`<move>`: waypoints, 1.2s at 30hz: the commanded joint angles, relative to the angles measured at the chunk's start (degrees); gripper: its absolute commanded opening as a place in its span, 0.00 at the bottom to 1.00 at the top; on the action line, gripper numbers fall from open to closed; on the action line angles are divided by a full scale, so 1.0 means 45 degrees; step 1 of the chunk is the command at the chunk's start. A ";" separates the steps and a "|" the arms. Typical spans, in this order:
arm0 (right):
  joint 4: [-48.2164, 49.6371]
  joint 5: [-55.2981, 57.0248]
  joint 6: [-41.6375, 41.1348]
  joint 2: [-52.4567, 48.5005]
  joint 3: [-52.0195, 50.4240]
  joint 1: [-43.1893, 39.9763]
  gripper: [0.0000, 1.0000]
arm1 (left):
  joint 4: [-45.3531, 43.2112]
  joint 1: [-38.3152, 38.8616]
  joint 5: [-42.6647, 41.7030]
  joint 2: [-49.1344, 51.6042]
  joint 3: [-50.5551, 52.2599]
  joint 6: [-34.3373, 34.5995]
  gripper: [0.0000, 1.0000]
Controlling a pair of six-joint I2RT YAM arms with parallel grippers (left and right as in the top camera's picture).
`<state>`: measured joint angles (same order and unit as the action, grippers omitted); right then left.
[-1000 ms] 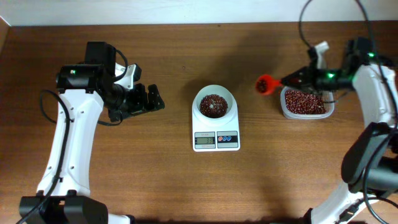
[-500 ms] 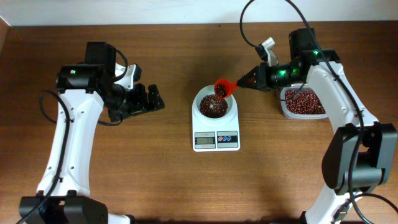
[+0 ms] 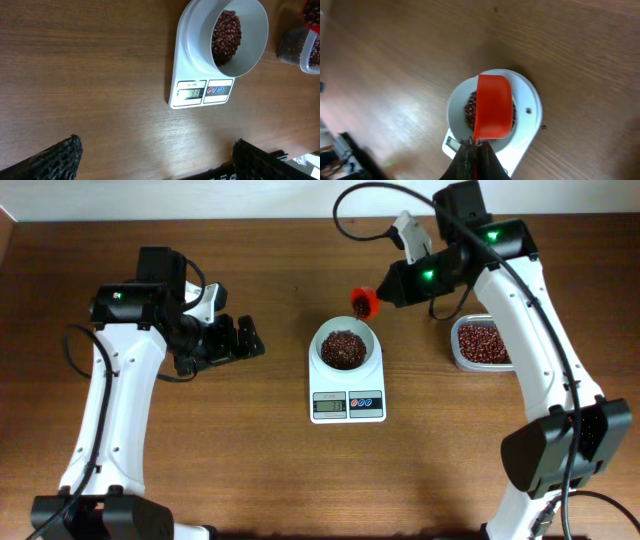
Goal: Scoop item into bowl and weigh 50g on scale
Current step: 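Carry the filled scoop with the right gripper over the white bowl, then tilt the scoop with the right gripper to pour beans into bowl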
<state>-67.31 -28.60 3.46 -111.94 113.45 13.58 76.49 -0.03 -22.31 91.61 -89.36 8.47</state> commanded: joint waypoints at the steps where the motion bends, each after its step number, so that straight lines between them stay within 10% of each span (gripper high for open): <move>1: -0.0005 0.1656 0.0291 0.0078 0.0296 0.0534 0.04 | -0.0024 0.0029 -0.0092 0.0092 0.0053 0.0015 0.99; 36: 0.0180 0.1996 0.2472 0.0078 0.0296 0.1394 0.04 | -0.0024 0.0029 -0.0092 0.0092 0.0053 0.0015 0.99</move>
<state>-66.94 -19.92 14.02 -111.94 113.45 19.92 76.49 -0.03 -22.31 91.61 -89.36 8.47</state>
